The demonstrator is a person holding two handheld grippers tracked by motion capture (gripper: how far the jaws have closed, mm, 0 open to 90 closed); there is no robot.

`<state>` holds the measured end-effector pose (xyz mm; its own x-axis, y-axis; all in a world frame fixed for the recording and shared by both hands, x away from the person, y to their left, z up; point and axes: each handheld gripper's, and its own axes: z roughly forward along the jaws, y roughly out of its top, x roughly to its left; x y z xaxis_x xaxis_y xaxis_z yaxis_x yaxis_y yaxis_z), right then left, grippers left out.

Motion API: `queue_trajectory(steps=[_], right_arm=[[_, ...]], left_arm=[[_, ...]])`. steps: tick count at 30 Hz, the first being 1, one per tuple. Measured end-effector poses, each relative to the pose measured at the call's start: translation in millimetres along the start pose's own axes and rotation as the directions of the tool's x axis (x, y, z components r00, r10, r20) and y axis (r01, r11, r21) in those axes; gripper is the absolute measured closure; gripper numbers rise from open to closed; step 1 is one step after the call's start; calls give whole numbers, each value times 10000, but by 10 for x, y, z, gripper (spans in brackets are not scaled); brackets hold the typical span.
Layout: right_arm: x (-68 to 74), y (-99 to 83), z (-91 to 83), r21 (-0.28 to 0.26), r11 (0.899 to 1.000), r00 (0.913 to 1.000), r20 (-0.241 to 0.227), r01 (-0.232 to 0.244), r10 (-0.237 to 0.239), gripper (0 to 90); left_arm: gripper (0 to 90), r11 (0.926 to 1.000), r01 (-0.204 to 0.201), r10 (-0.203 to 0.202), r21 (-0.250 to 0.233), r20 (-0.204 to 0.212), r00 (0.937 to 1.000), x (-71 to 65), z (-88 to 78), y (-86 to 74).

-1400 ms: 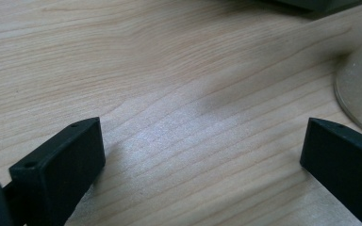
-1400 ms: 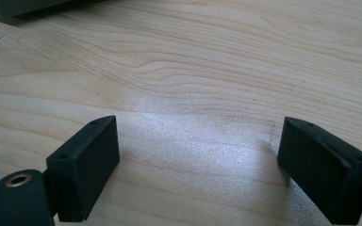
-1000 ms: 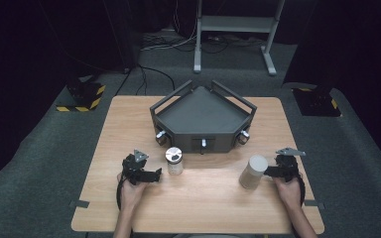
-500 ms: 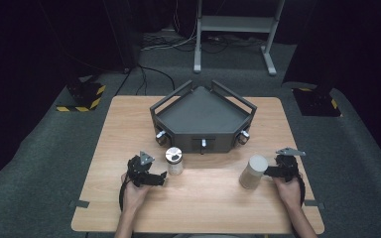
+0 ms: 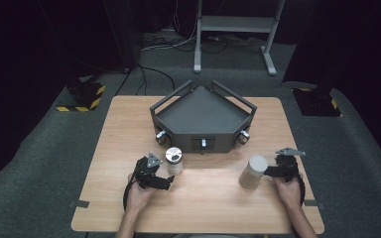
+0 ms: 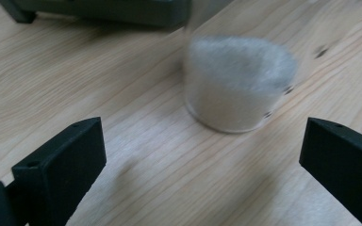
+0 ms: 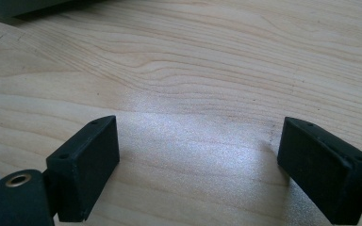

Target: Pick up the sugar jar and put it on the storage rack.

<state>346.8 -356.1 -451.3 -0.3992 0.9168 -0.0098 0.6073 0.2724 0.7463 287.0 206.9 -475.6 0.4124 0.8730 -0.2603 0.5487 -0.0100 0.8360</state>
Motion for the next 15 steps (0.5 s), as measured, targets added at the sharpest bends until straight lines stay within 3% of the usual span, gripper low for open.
queue_trajectory(steps=[5,15], right_arm=[[1,0,0,4,10000,10000,1,-6,6,126],[1,1,0,6,10000,10000,0,-8,8,126]], left_arm=[[15,10000,58,-59,33,317,9995,-25,79,23],[28,10000,35,-34,-24,392,9992,-83,189,43]])
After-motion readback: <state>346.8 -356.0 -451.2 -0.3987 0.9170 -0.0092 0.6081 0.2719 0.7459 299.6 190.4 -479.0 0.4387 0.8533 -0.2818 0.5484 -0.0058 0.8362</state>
